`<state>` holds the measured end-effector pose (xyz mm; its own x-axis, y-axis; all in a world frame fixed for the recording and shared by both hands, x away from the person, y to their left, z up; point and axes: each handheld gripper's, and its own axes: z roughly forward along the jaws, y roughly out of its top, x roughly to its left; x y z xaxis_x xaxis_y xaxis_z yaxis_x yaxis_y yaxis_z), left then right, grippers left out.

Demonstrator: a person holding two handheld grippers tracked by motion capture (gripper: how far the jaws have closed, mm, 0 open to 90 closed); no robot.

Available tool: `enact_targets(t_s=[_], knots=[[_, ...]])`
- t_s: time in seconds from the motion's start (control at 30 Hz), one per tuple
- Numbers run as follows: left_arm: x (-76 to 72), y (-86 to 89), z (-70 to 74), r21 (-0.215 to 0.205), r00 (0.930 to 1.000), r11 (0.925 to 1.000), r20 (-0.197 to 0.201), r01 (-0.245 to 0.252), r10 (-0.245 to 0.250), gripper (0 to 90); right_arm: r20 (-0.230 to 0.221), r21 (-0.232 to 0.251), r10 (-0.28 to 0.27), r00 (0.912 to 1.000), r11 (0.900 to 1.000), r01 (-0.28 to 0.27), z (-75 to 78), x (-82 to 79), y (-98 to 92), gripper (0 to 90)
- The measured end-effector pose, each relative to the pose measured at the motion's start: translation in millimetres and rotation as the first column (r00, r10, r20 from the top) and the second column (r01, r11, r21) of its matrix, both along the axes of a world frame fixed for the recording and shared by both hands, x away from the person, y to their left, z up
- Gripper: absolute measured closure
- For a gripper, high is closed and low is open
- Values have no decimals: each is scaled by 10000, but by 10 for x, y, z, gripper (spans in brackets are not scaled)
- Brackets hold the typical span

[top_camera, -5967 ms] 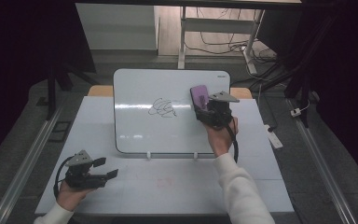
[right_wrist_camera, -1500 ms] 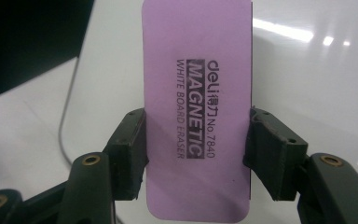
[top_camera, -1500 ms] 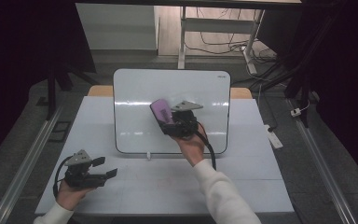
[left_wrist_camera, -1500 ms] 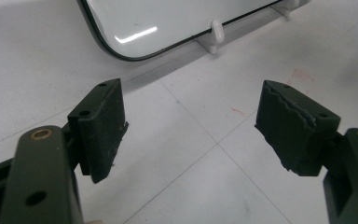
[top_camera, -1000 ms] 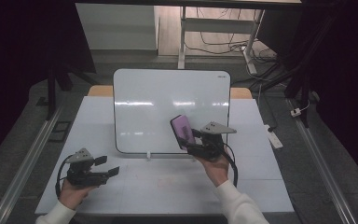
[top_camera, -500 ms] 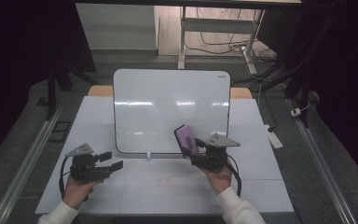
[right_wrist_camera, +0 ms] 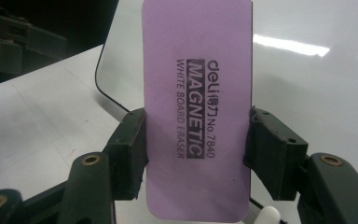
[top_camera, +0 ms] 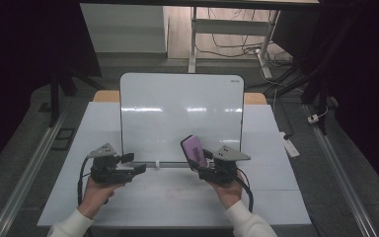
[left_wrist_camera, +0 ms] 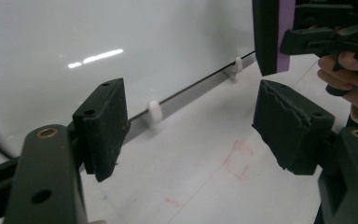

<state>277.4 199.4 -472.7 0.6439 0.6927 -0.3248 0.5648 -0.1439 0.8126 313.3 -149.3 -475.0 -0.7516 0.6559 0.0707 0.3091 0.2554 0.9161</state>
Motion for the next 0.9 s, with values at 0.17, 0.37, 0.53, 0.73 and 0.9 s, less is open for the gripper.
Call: enact_targets(t_s=[0.17, 0.37, 0.53, 0.73, 0.9], knots=[[68, -111, 38, -27, 9999, 10000, 92, 74, -74, 282, -10, -136, 9, 10000, 9999, -9, -31, -11, 36, 412], [152, -262, 76, -35, 9995, 9996, 157, 266, -266, 288, -4, -99, 85, 10000, 9999, -85, -50, -19, 62, 412], [211, -393, 97, -47, 9988, 9990, 201, 443, -442, 293, 24, -113, 117, 9999, 9999, -117, -60, -27, 80, 411], [262, -518, 114, 25, 9979, 9982, 235, 598, -598, 299, 51, -124, 135, 9999, 9998, -134, -67, -37, 98, 411], [301, -586, 108, 33, 9976, 9978, 221, 661, -662, 310, 64, -171, 112, 9999, 9998, -111, -80, -38, 110, 411]])
